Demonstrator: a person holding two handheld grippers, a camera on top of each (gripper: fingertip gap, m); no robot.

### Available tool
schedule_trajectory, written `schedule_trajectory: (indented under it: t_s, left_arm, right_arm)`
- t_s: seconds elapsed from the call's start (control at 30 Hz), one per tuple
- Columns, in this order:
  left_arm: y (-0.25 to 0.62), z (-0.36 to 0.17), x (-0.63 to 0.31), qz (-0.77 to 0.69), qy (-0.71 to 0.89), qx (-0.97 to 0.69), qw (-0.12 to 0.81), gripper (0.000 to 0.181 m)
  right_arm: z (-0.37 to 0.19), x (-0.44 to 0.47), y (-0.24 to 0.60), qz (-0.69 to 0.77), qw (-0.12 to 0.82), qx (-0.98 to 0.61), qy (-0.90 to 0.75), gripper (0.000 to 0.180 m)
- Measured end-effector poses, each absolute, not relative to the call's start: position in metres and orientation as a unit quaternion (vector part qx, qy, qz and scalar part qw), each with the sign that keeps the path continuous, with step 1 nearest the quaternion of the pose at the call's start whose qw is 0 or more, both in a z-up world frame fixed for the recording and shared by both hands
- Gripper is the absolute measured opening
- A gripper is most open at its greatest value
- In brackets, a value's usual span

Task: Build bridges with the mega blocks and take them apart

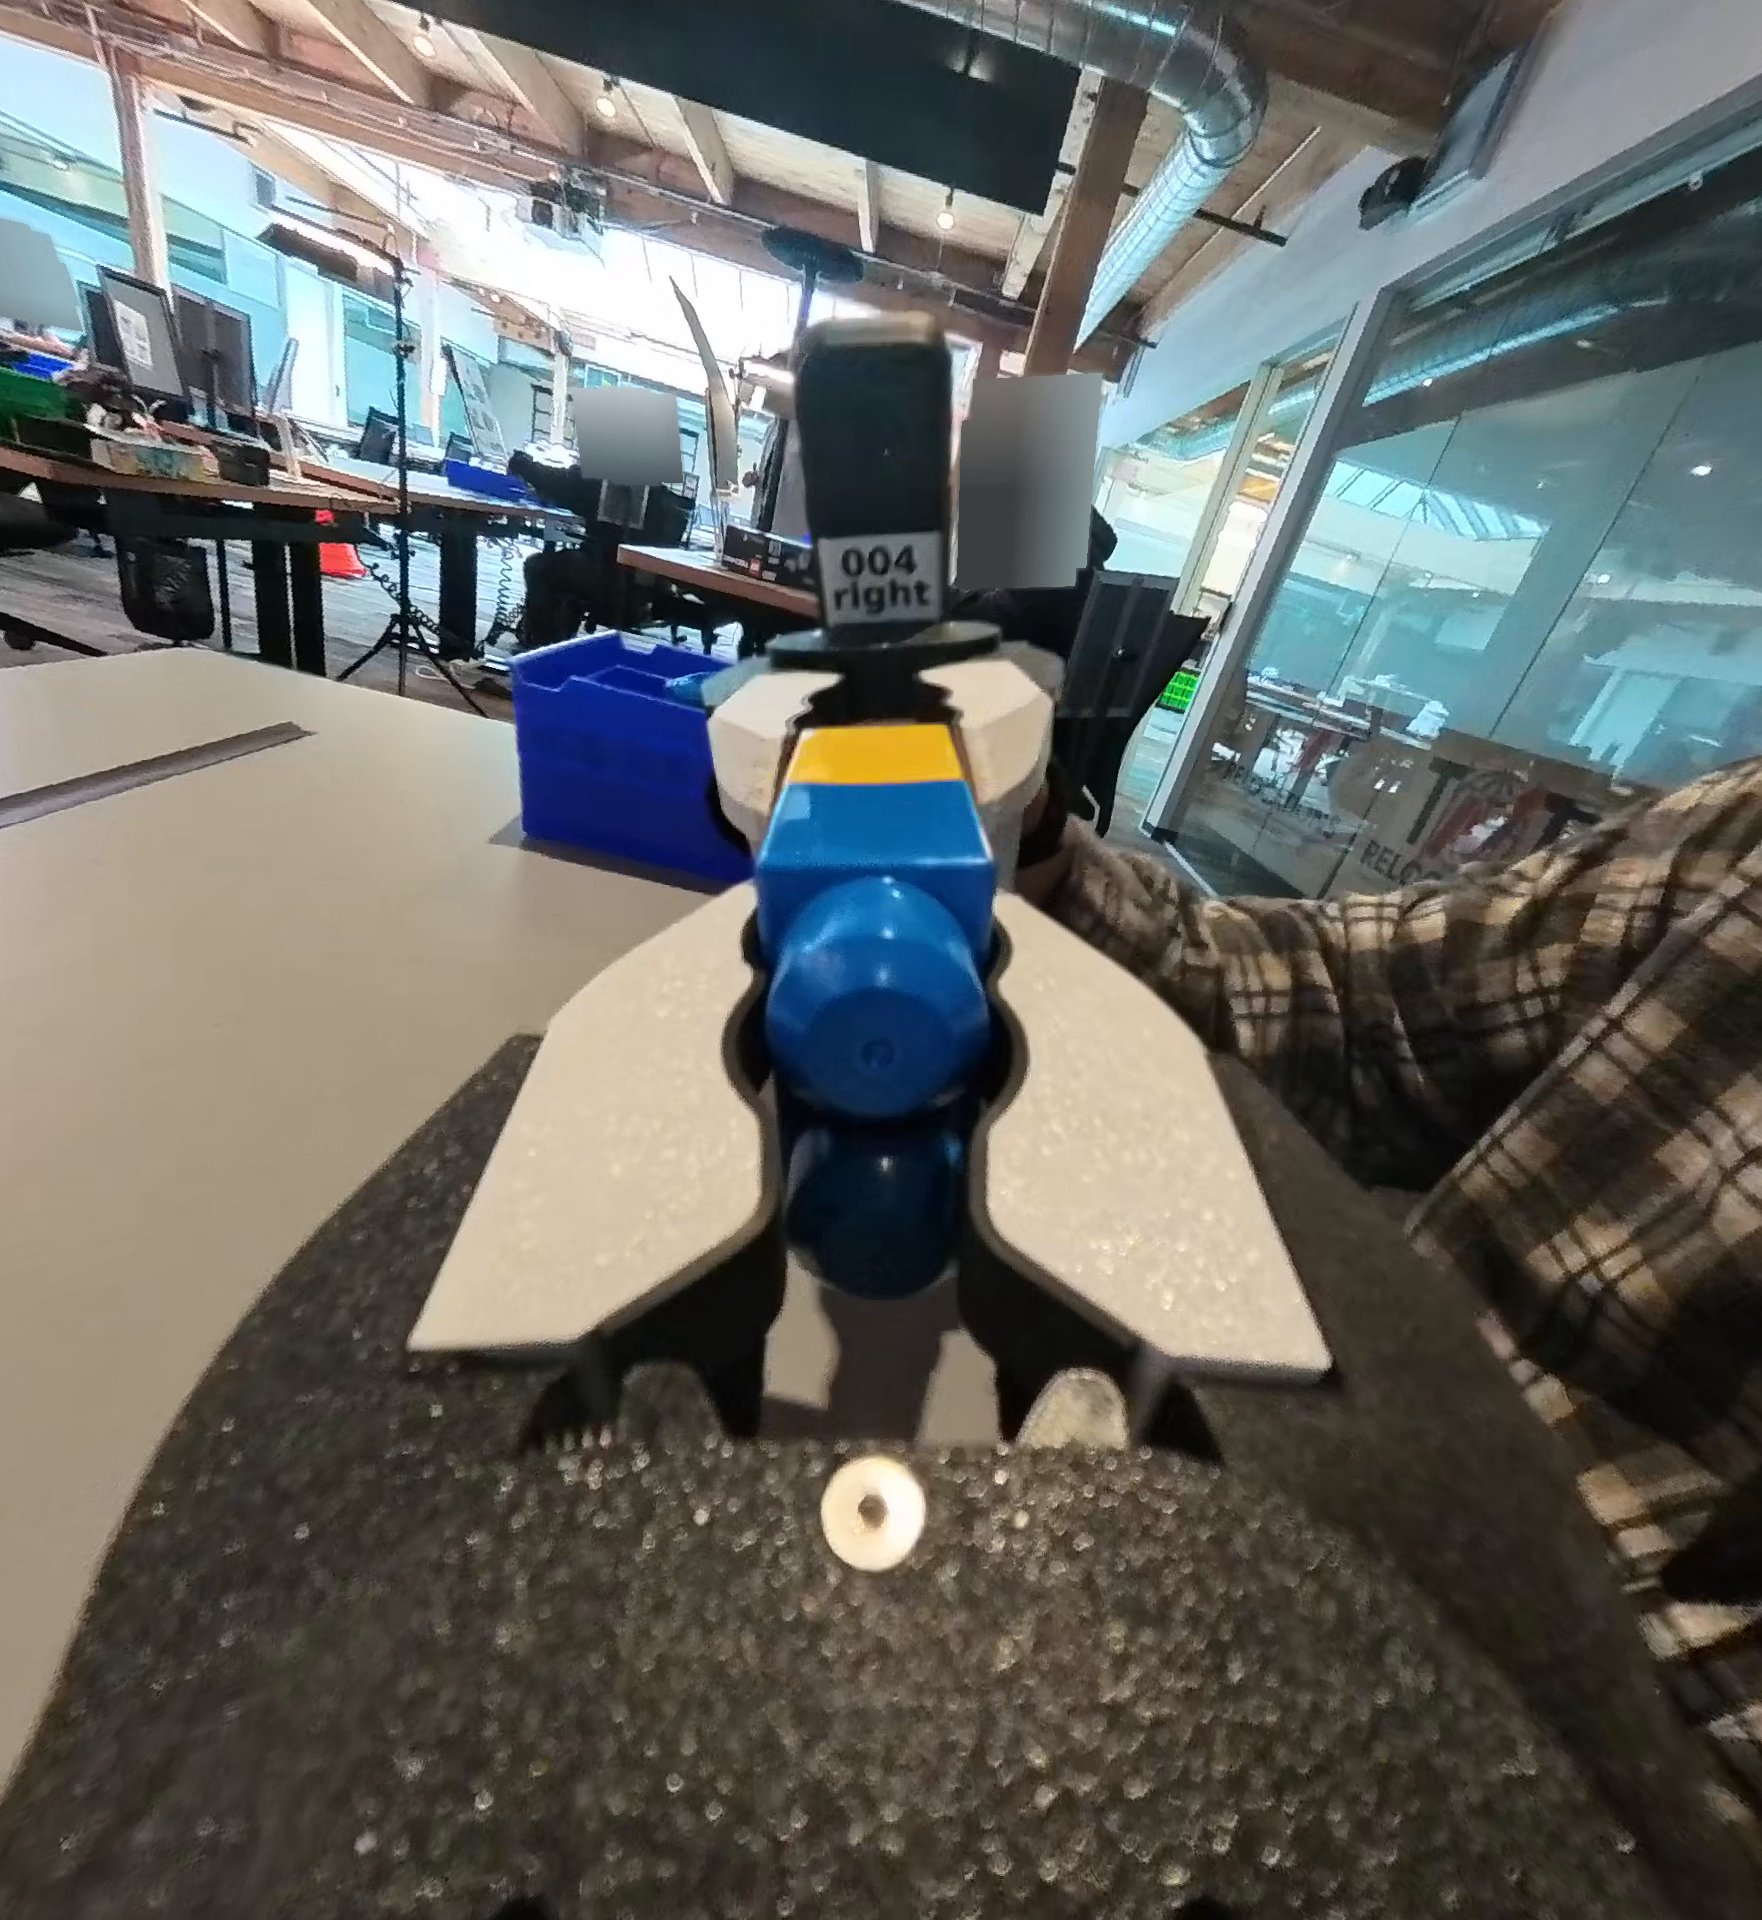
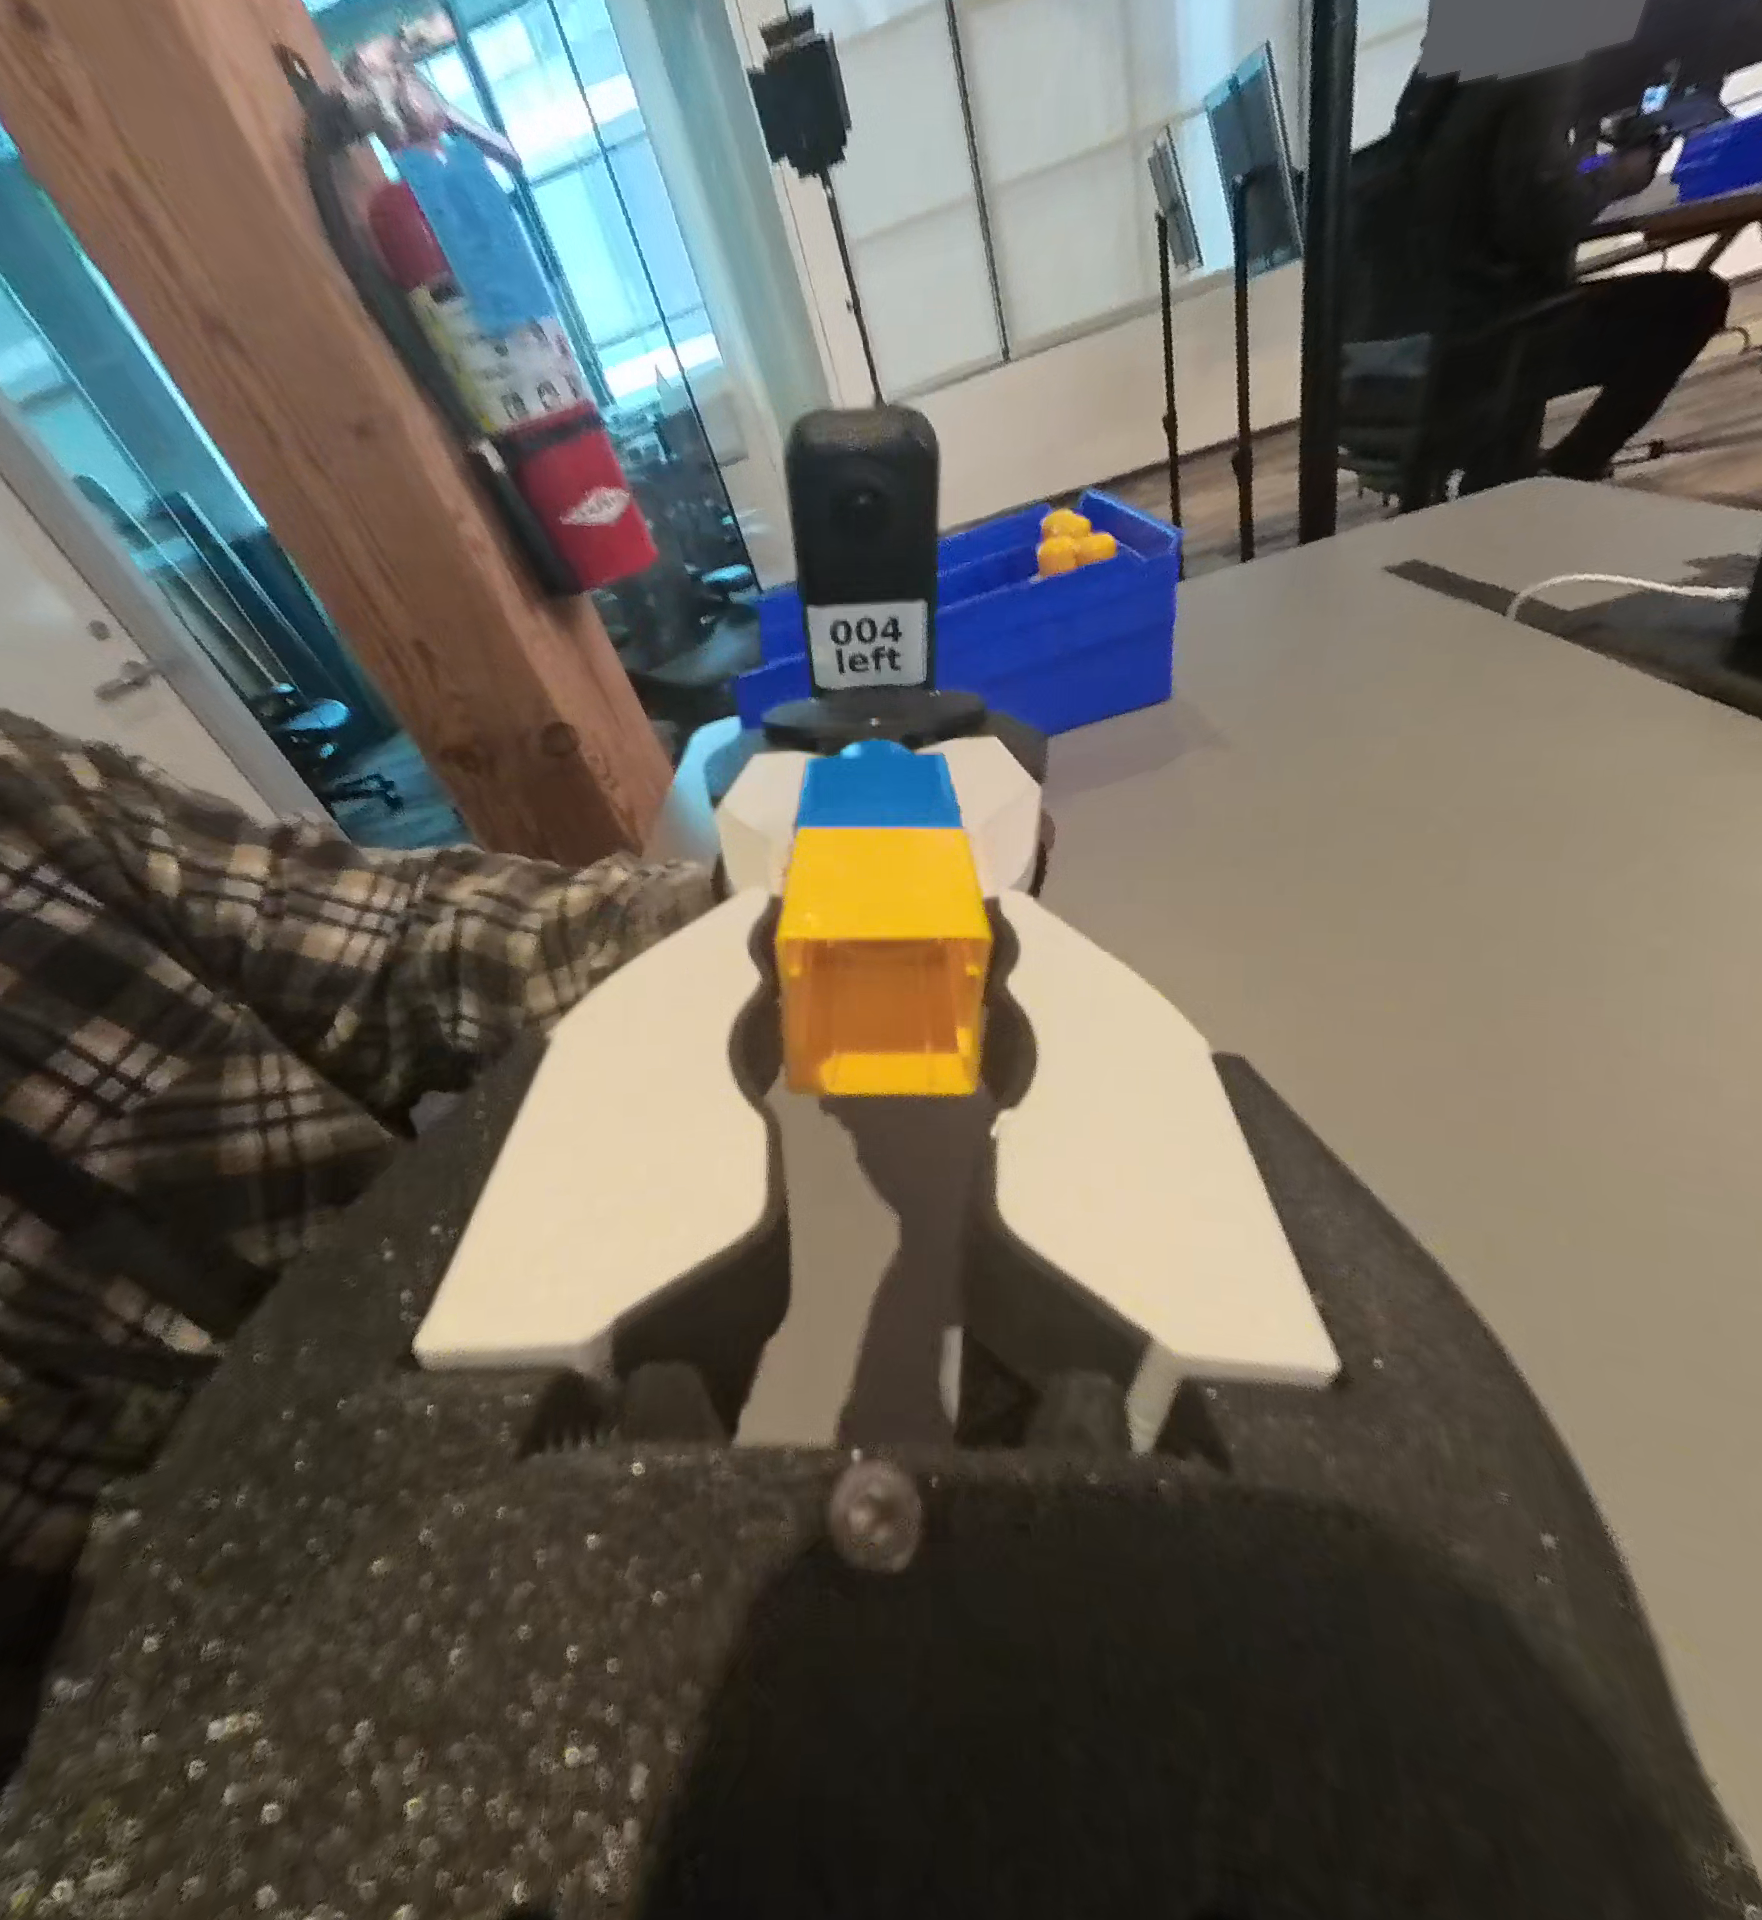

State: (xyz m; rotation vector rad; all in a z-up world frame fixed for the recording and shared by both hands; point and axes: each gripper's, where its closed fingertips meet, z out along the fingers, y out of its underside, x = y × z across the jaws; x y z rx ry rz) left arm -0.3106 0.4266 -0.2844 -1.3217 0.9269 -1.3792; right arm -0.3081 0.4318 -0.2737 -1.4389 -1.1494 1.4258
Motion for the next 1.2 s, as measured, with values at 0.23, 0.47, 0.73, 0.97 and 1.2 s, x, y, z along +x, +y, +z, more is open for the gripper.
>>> schedule_trajectory:
  t_s: [0.23, 0.47, 0.73, 0.97, 1.2]
  left_arm:
    - [0.443, -0.261, -0.342, -0.588, 0.312, -0.525, 0.531, 0.036]
    - [0.45, -0.254, -0.351, -0.623, 0.266, -0.512, 0.529, 0.036]
    - [0.449, -0.258, -0.347, -0.628, 0.264, -0.517, 0.518, 0.036]
    - [0.449, -0.262, -0.343, -0.647, 0.265, -0.507, 0.503, 0.036]
    - [0.446, -0.263, -0.341, -0.648, 0.268, -0.505, 0.503, 0.036]
  right_arm:
    - [-0.231, -0.196, 0.47, 0.481, 0.512, -0.632, -0.326, 0.036]
    - [-0.25, 0.031, 0.501, 0.188, 0.547, -0.802, -0.151, 0.036]
    - [-0.315, 0.109, 0.507, 0.072, 0.463, -0.876, -0.111, 0.052]
    - [-0.255, -0.06, 0.482, 0.305, 0.559, -0.729, -0.251, 0.054]
    - [-0.256, -0.178, 0.485, 0.217, 0.536, -0.734, -0.356, 0.059]
